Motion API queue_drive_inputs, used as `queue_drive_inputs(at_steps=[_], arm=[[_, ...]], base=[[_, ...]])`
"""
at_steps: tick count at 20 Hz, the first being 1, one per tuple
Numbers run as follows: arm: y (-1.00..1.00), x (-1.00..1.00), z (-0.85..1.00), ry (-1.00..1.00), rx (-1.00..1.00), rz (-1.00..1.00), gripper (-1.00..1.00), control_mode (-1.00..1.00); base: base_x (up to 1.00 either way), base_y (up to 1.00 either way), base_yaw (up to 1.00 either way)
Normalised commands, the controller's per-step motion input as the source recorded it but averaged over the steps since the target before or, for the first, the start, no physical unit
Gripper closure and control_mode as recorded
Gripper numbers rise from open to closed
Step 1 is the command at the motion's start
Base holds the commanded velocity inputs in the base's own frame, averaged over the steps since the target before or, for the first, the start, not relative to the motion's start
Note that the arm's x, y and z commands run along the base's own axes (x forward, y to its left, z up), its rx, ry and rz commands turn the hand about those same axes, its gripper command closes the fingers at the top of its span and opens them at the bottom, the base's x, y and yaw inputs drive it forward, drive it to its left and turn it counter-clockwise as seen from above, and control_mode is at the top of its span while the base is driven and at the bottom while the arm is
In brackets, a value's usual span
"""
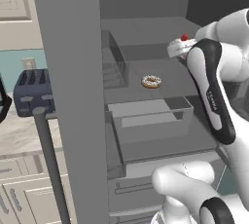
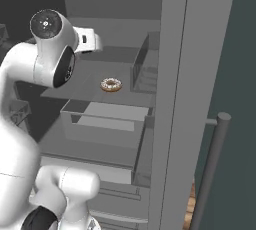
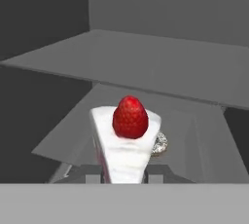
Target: Take the cake and donut from the fridge and place them on the empty tray on the dining counter.
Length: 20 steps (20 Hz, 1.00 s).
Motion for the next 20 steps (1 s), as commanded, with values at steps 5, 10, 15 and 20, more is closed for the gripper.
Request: queue_drive_inputs(at_steps=[5,10,15,20], arm=[[0.04,-0.91,-0.30,0.02,-0.01,0.05,1.00,-1.00],[0.02,-0.78,-0.33,0.00,-0.02,0.00,1.00,-1.00],[0.00,-0.80,-0.27,0.00,0.00,0.00,1.00,-1.00],[0.00,-0.66,-0.10,-0.01,0.00,0.00,1.00,1.00]], base=[[0.00,0.00,0.00],[0.00,0.00,0.00],[0.00,0.00,0.00],[-0.17,0.00,0.00]])
